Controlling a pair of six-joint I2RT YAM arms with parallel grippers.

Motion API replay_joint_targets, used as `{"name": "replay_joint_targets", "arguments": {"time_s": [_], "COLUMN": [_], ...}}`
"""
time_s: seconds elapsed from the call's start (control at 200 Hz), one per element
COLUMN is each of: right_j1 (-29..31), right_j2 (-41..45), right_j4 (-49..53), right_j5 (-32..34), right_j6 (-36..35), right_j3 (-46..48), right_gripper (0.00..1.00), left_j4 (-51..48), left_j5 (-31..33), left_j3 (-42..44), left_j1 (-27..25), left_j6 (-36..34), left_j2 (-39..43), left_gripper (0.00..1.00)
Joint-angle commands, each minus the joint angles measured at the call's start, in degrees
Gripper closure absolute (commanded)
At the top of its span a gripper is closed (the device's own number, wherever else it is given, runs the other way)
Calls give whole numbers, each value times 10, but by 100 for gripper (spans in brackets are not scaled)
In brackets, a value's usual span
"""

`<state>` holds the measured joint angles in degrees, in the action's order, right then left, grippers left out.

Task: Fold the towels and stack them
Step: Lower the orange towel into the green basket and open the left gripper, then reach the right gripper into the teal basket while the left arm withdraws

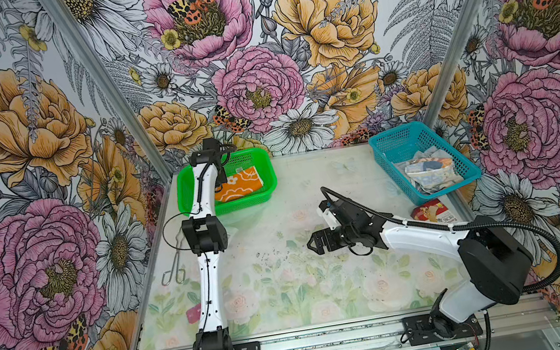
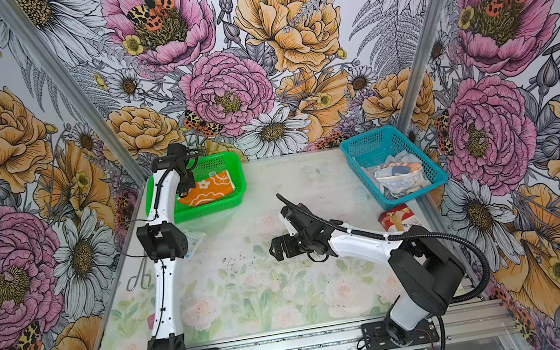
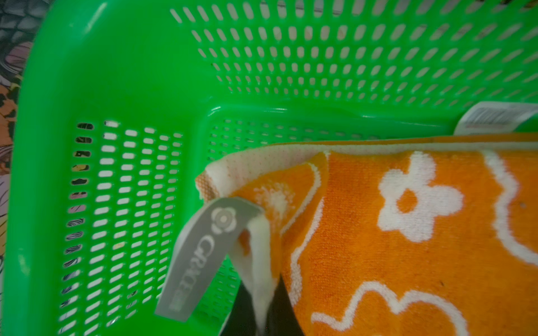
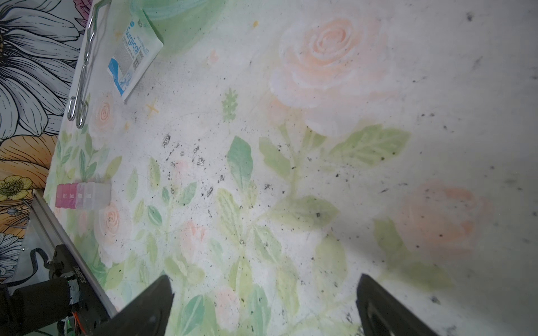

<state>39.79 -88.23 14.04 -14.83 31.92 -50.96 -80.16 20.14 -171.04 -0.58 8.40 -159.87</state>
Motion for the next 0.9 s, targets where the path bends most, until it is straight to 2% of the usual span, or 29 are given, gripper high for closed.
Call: {"name": "replay_joint_targets", "arguments": {"time_s": [0.0, 0.13, 0.26, 0.33, 0.41, 0.475, 0.625, 0.705, 0.755, 0.821, 0.896], "right_j1": [3, 4, 5, 6, 7, 7, -1, -36, -81, -145, -199], "right_j2": [3, 6, 10, 14, 16, 22, 63, 93, 118, 153, 185], "right_j4": [-7, -6, -6, -7, -7, -7, -3, 4, 9, 25, 65], "right_j5": [1, -3, 0, 2, 4, 5, 19, 10, -5, -19, -9], "right_j6": [-7, -4, -2, 0, -1, -1, -7, 4, 13, 11, -20], "right_j3": [0, -2, -1, 2, 4, 6, 24, 42, 53, 59, 34], "right_gripper": [1, 1, 1, 1, 0, 1, 1, 1, 1, 1, 1], "left_j4": [7, 12, 23, 29, 45, 62, 84, 74, 67, 69, 76], "left_j5": [-13, -31, -33, -76, -167, -215, -263, -266, -263, -222, -177], "left_j3": [-16, -24, -31, -27, -17, -14, -15, -24, -41, -52, -56], "left_j1": [23, 24, 1, -16, -36, -47, -54, -58, -67, -91, -124], "left_j6": [14, 11, 12, 13, 26, 45, 78, 66, 42, 11, -23], "left_j2": [-9, -1, 20, 32, 34, 25, -18, -28, -17, 25, 92], "left_gripper": [65, 50, 41, 40, 39, 40, 39, 39, 39, 39, 33]}}
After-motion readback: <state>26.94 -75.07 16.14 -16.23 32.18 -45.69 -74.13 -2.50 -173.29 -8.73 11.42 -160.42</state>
